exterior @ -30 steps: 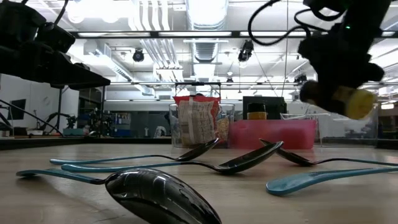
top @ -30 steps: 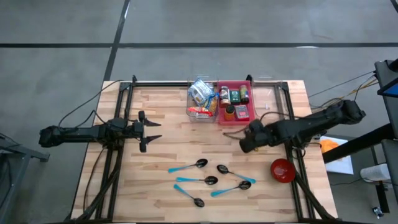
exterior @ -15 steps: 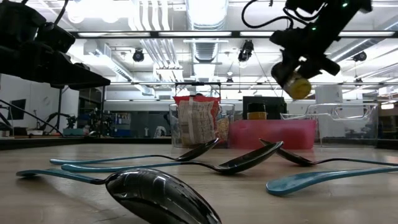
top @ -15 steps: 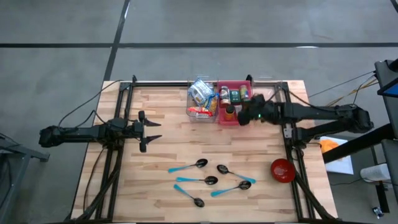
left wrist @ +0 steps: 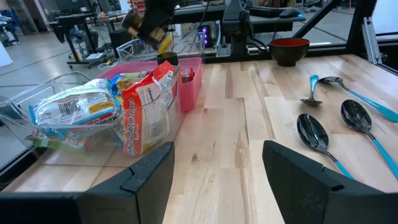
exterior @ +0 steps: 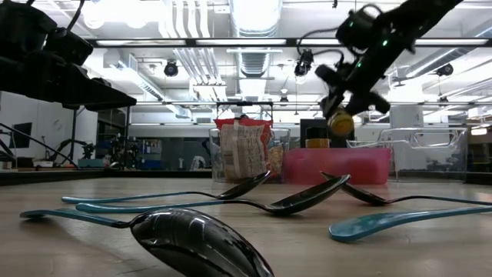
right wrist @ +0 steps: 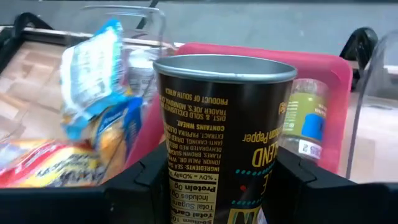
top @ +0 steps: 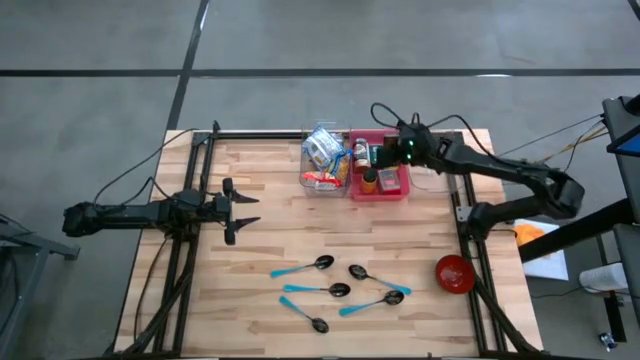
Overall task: Pick & Place Food Item
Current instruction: Put the yellow spice bottle into the pink bin
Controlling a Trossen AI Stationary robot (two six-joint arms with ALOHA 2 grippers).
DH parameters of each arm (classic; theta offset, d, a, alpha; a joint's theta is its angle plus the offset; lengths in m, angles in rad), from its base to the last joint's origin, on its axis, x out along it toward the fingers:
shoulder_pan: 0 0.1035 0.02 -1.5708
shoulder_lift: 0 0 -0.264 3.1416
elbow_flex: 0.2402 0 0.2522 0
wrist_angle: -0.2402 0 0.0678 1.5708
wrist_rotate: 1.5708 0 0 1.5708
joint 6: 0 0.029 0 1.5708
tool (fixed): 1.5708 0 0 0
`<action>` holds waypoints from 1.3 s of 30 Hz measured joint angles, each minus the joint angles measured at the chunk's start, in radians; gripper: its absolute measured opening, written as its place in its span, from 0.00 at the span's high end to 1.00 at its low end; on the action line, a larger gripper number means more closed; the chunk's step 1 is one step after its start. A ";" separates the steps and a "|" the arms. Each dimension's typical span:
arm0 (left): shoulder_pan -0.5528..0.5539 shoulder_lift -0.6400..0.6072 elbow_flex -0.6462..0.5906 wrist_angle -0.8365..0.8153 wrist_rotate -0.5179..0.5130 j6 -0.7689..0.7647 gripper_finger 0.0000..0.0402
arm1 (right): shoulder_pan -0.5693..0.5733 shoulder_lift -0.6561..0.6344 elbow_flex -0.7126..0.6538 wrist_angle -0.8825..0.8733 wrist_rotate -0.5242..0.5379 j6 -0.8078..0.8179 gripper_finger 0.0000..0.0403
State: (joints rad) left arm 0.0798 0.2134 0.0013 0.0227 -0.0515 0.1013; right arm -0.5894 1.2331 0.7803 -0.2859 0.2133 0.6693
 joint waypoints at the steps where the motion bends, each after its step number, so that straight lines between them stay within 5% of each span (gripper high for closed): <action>1: 0.000 0.000 0.000 0.000 0.000 0.000 0.39 | -0.024 0.021 0.000 0.017 -0.019 -0.001 0.58; 12: 0.000 0.000 0.000 0.000 0.000 0.000 0.39 | -0.133 0.254 0.131 -0.017 -0.146 -0.043 0.58; 27: 0.000 0.000 0.000 0.000 0.000 0.001 0.39 | -0.138 0.552 0.523 -0.471 -0.116 -0.015 0.58; 39: 0.000 0.000 0.000 0.000 0.000 0.003 0.39 | -0.138 0.595 0.547 -0.483 -0.117 0.013 0.58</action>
State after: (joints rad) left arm 0.0797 0.2134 0.0013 0.0225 -0.0513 0.1043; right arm -0.7269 1.8282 1.3274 -0.7690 0.0965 0.6823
